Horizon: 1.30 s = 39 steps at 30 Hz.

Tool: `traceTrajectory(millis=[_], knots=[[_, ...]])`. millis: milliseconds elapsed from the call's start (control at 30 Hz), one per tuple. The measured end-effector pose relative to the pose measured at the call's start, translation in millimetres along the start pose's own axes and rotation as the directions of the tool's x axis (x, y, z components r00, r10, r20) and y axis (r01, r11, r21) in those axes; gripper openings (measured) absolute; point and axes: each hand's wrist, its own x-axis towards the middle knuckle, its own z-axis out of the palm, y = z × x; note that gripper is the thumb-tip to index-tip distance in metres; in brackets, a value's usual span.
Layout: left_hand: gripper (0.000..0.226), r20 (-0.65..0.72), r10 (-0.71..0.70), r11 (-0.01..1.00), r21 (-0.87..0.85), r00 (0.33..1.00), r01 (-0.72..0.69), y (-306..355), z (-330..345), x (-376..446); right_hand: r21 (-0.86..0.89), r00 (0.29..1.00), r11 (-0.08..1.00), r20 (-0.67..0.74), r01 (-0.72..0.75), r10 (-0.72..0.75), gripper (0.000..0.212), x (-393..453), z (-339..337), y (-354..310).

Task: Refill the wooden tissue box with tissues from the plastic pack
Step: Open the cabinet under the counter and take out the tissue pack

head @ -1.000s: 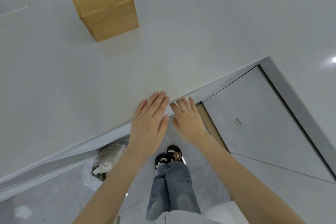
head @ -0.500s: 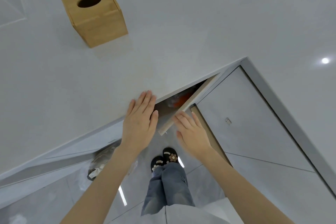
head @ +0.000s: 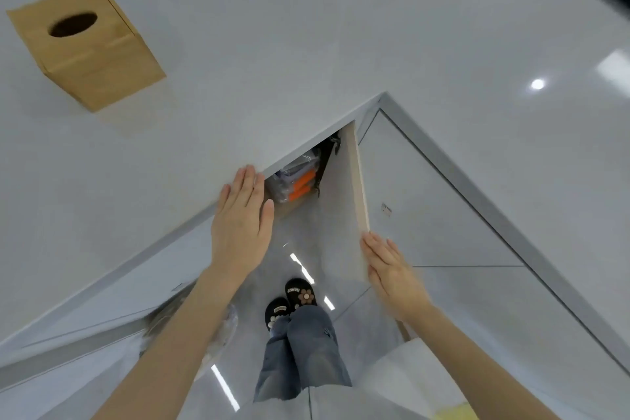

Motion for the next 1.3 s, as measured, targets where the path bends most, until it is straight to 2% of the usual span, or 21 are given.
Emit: traceTrajectory(millis=[100, 233, 400, 467, 567, 667, 800, 933, 1033, 1100, 1167, 1233, 1300], knots=[[0.061, -0.023, -0.006, 1.0, 0.006, 1.0, 0.006, -1, 3, -1, 0.084, 0.99, 0.991, -0.077, -0.108, 0.115, 0.053, -4, 0, 16], [0.062, -0.026, -0.011, 1.0, 0.003, 1.0, 0.011, 0, 5, -1, 0.209, 0.965, 0.951, -0.078, -0.23, 0.25, 0.045, -3, -6, 25], [0.059, -0.034, -0.003, 1.0, 0.013, 0.999, 0.004, -3, 8, 0, 0.092, 0.977, 0.979, -0.1, -0.18, 0.189, 0.052, -5, 2, 28], [0.057, -0.047, -0.002, 1.0, 0.011, 0.999, 0.003, -4, 9, 0, 0.1, 0.966, 0.973, -0.134, -0.207, 0.22, 0.058, -3, 2, 24], [0.056, -0.08, -0.021, 0.999, -0.037, 0.997, 0.018, -2, 8, 0, 0.2, 0.925, 0.94, -0.208, -0.277, 0.317, 0.056, 3, 2, 20], [0.057, -0.123, -0.089, 0.985, -0.158, 0.988, 0.069, 5, -1, 4, 0.266, 0.872, 0.901, -0.267, -0.343, 0.411, 0.048, 14, -2, 22], [0.055, -0.129, -0.12, 0.962, -0.261, 0.984, 0.083, 9, -15, 19, 0.159, 0.815, 0.895, -0.37, -0.417, 0.446, 0.04, 32, -9, 22], [0.053, -0.061, -0.112, 0.946, -0.313, 0.992, 0.088, 7, -20, 34, 0.152, 0.754, 0.818, -0.325, -0.555, 0.572, 0.045, 53, -15, 23], [0.054, -0.027, -0.073, 0.96, -0.273, 0.997, 0.063, 6, -23, 48, 0.176, 0.71, 0.776, -0.32, -0.605, 0.627, 0.047, 68, -19, 24], [0.055, -0.005, -0.058, 0.972, -0.227, 0.998, 0.056, 4, -24, 59, 0.205, 0.74, 0.821, -0.359, -0.532, 0.569, 0.046, 79, -22, 18], [0.056, 0.014, -0.051, 0.982, -0.182, 0.999, 0.053, 2, -24, 65, 0.248, 0.823, 0.894, -0.356, -0.373, 0.442, 0.042, 90, -24, 5], [0.063, 0.035, -0.034, 0.991, -0.128, 0.999, 0.038, 1, -22, 67, 0.302, 0.907, 0.932, -0.304, -0.199, 0.292, 0.04, 105, -20, -6], [0.071, 0.057, -0.023, 0.995, -0.093, 0.998, 0.029, 1, -19, 65, 0.371, 0.953, 0.92, -0.214, -0.125, 0.216, 0.041, 126, -14, -13]])
